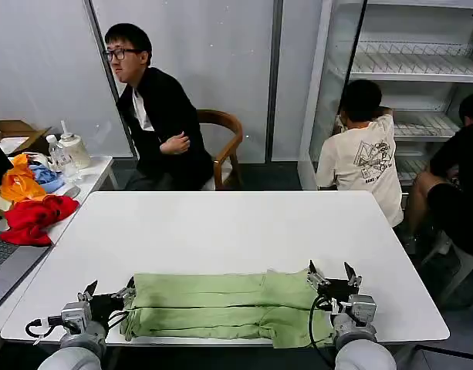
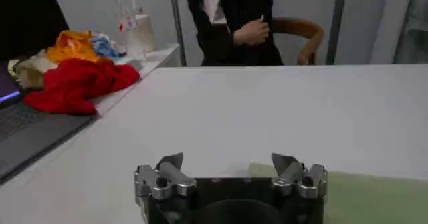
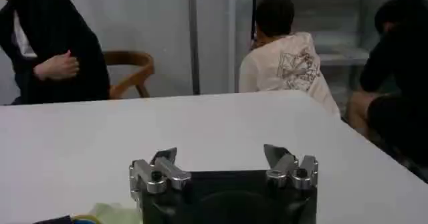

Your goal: Fold and organize the clothes.

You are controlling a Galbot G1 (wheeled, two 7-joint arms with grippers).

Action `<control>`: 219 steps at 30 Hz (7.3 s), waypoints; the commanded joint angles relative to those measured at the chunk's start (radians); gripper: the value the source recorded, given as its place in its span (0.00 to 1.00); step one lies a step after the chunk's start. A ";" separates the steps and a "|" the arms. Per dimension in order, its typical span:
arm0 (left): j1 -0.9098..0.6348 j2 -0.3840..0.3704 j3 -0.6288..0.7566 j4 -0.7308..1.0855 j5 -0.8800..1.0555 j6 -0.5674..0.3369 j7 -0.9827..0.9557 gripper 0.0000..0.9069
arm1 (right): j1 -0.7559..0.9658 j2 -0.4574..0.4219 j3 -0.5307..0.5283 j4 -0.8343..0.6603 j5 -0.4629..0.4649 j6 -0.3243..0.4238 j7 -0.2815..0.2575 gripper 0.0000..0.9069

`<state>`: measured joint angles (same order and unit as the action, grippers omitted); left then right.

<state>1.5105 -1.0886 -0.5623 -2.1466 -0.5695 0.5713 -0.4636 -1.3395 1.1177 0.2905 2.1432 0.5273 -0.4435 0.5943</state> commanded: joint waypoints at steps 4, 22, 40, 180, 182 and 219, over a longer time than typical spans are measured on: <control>0.048 -0.019 -0.011 0.024 0.028 -0.020 0.017 1.00 | 0.020 -0.003 0.040 -0.070 0.006 0.024 -0.003 1.00; 0.037 -0.062 0.043 0.039 -0.098 -0.054 0.028 1.00 | 0.024 -0.015 0.068 -0.066 0.018 0.020 -0.005 1.00; 0.025 -0.057 0.065 0.086 -0.122 -0.054 0.024 1.00 | 0.031 -0.009 0.056 -0.076 0.017 0.022 -0.005 1.00; -0.117 -0.132 0.312 -0.096 -0.104 -0.006 0.038 0.01 | 0.009 0.048 0.026 -0.062 -0.034 0.039 0.004 1.00; -0.116 -0.134 0.314 -0.102 -0.104 -0.006 0.038 0.01 | 0.009 0.049 0.026 -0.061 -0.034 0.039 0.004 1.00; -0.129 -0.194 0.381 -0.057 -0.098 -0.120 0.101 1.00 | -0.009 0.059 0.022 -0.063 -0.047 0.047 0.004 1.00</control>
<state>1.3874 -1.2764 -0.1830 -2.2045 -0.6598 0.5178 -0.3908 -1.3481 1.1752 0.3131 2.0824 0.4814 -0.3980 0.5988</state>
